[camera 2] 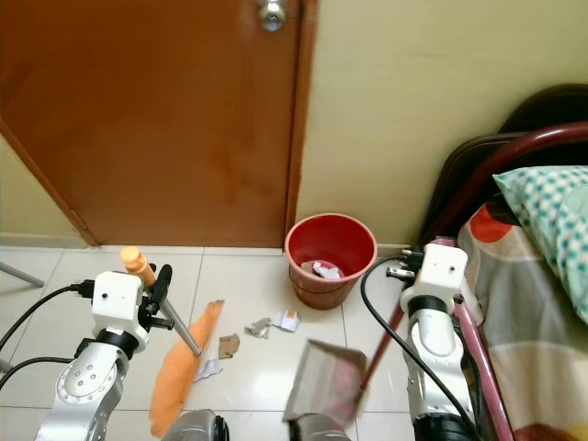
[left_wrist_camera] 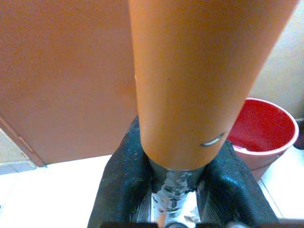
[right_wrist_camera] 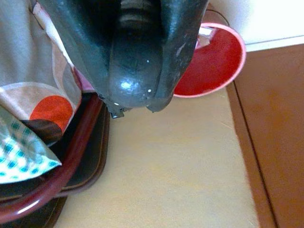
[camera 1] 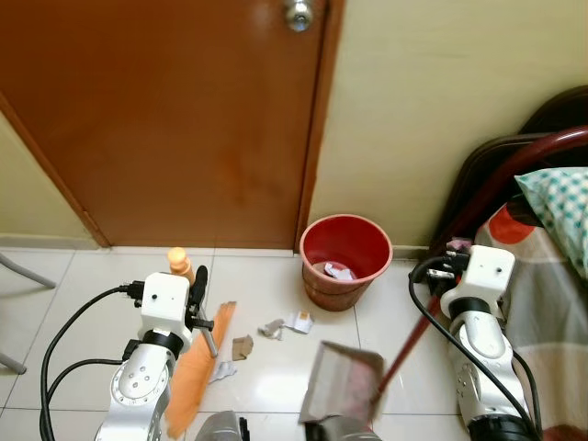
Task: Sweep floor
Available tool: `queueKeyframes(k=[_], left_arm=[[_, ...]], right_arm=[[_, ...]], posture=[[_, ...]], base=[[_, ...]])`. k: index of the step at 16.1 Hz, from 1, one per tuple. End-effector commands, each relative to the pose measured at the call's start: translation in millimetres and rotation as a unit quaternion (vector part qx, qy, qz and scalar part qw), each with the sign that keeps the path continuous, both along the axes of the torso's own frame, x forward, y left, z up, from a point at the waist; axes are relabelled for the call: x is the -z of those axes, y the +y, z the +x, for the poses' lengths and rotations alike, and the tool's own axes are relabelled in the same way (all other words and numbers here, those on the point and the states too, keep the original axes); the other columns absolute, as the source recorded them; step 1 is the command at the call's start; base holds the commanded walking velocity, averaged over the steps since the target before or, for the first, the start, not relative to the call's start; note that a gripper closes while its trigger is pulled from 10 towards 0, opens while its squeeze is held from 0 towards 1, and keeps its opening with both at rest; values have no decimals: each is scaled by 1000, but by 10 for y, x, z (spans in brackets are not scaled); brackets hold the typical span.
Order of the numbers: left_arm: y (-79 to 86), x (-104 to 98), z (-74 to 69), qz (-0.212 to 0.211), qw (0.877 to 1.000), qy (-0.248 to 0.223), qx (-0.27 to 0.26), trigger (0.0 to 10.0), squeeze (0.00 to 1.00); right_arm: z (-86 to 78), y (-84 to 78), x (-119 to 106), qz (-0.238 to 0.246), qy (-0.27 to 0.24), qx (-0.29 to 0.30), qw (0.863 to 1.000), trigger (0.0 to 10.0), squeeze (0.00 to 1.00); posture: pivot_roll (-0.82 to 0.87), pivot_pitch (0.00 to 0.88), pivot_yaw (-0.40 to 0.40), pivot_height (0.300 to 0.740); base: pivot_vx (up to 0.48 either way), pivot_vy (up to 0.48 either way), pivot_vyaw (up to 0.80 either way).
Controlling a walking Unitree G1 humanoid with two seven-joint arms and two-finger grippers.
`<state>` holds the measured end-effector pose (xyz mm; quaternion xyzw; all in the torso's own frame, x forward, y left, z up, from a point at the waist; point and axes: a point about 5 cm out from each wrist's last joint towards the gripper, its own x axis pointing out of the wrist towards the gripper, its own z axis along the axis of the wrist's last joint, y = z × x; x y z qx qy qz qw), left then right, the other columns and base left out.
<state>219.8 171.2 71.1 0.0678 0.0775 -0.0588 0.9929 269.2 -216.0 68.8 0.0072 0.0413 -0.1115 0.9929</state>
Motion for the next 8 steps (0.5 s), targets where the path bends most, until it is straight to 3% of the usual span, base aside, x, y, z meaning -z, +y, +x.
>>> queueKeyframes(k=[1,4,8], left_arm=[[11,66,-23,4,1000,20,-2,10000,0],[-1,60,-2,1,1000,19,-1,10000,0],[1,56,11,0,1000,18,-2,10000,0]], right_arm=[[-13,-49,2,-2,-1,5,1000,10000,0],[3,-54,-7,-4,-2,4,1000,10000,0],[10,-52,-14,-6,-3,4,1000,10000,0]], posture=[[46,40,-34,740],[40,44,-35,740],[38,54,-35,740]], base=[[-371,0,0],[-339,0,0],[0,0,0]])
